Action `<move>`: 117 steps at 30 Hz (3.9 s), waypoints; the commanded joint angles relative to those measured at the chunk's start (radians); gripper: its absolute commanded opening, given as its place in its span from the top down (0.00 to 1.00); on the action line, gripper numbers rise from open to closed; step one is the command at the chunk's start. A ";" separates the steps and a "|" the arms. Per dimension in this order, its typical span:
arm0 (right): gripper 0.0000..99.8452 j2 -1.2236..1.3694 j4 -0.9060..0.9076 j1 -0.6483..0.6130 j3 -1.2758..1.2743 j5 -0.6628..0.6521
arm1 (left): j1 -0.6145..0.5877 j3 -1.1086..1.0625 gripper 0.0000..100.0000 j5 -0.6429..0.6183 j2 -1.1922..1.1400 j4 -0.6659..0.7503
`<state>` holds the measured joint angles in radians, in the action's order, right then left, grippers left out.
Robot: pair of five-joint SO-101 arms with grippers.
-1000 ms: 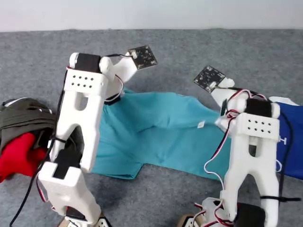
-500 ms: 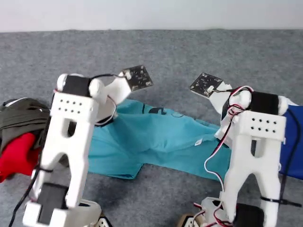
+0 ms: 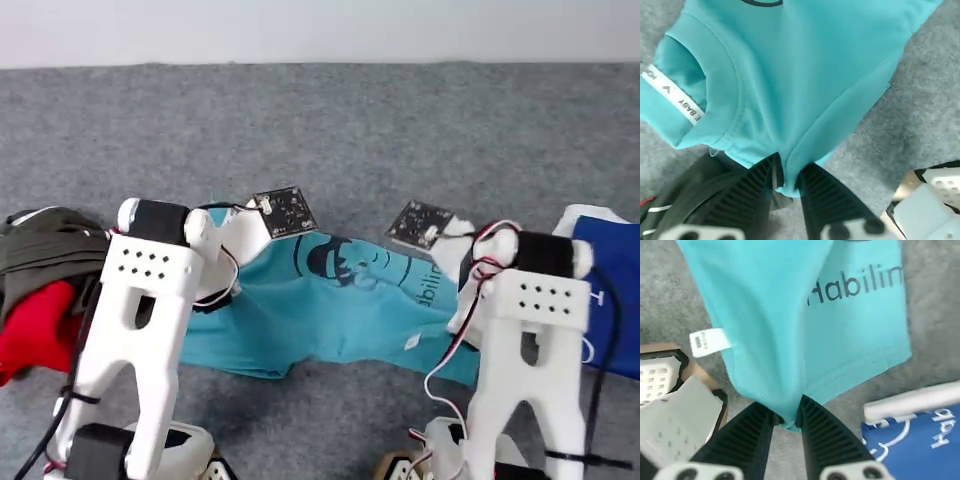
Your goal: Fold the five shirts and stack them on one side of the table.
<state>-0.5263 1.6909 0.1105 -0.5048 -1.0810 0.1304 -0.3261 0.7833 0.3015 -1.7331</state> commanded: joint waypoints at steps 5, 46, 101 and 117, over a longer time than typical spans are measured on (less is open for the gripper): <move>0.93 -0.033 -0.101 0.002 -0.081 -0.009 | -0.095 0.070 0.88 0.005 -0.114 -0.005; 0.98 0.835 -0.659 -0.035 0.338 0.319 | -0.112 1.050 0.99 -0.218 -1.076 0.069; 0.98 1.145 -0.289 -0.099 0.973 0.477 | -0.064 1.425 0.98 -0.213 -1.241 -0.026; 0.98 1.109 -0.162 0.090 0.970 0.471 | -0.035 1.408 0.98 -0.218 -1.162 -0.023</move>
<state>0.5800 1.5681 0.1366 0.4189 -0.6114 0.0875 1.0610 0.5731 -0.9505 -1.7315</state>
